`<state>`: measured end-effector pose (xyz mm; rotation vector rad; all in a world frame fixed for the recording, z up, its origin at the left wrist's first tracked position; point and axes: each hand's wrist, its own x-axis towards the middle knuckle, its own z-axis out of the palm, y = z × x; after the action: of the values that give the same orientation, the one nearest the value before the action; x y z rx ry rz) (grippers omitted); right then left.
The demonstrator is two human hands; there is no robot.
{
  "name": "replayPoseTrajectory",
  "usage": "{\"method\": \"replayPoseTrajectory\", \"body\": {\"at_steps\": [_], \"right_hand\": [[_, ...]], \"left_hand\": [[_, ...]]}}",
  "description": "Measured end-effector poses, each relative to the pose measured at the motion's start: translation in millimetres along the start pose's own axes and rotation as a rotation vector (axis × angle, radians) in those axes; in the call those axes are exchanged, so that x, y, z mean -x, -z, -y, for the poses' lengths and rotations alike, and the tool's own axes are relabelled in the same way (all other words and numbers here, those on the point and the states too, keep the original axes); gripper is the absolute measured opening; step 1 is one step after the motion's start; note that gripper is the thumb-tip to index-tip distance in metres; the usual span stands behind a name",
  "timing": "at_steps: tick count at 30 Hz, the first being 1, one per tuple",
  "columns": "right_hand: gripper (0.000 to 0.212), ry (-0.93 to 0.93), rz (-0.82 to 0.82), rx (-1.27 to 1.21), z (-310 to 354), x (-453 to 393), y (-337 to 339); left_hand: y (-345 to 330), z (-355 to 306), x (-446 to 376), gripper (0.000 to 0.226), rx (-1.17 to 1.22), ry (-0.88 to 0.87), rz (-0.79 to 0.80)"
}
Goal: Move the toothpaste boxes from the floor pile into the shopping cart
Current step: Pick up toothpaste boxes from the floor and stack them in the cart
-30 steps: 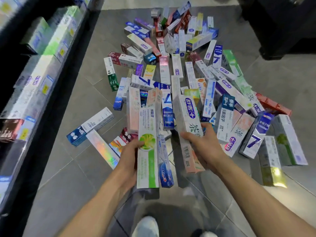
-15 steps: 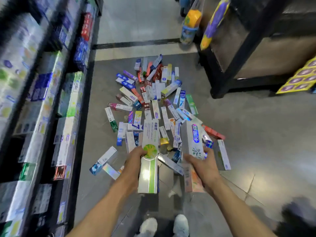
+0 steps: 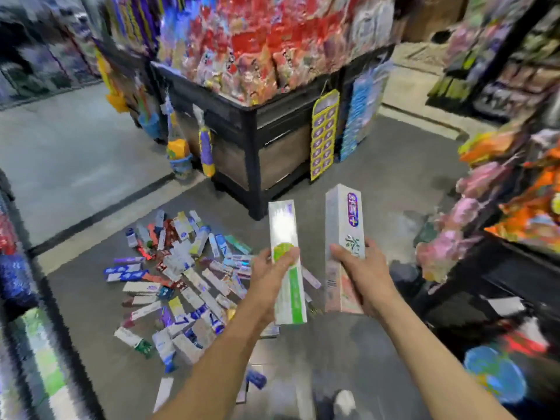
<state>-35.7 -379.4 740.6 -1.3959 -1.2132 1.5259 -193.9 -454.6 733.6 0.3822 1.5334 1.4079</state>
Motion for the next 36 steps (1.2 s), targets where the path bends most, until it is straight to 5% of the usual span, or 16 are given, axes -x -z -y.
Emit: {"method": "replayPoseTrajectory", "body": {"at_steps": [3,7,12,18,27,36], "right_hand": [[0.062,0.027,-0.157,-0.055,-1.9,21.8,70.0],[0.055,0.085,-0.404,-0.041,-3.3,67.2,159.4],[0.05,0.082,-0.614,-0.085,-18.6,127.4,278.3],[0.049,0.037,-0.815,-0.159,-59.2,177.2,422.5],[0.042,-0.082,-0.835,-0.118,-134.6,232.7,611.2],[0.048,-0.256,-0.867,-0.155,-253.3,239.9,695.5]], "left_hand": [[-62.6,-1.4,15.9,0.029,-0.109,-0.035,0.126],[-146.8,15.1,40.8,0.063,-0.146,-0.004,0.343],[-251.2,59.8,93.2,0.029,-0.241,0.054,0.622],[-371.0,139.1,164.4,0.031,-0.368,0.09,0.793],[-519.4,262.1,247.1,0.028,-0.598,0.059,0.847],[-588.8,371.7,232.4,0.029,-1.037,-0.124,0.99]]}}
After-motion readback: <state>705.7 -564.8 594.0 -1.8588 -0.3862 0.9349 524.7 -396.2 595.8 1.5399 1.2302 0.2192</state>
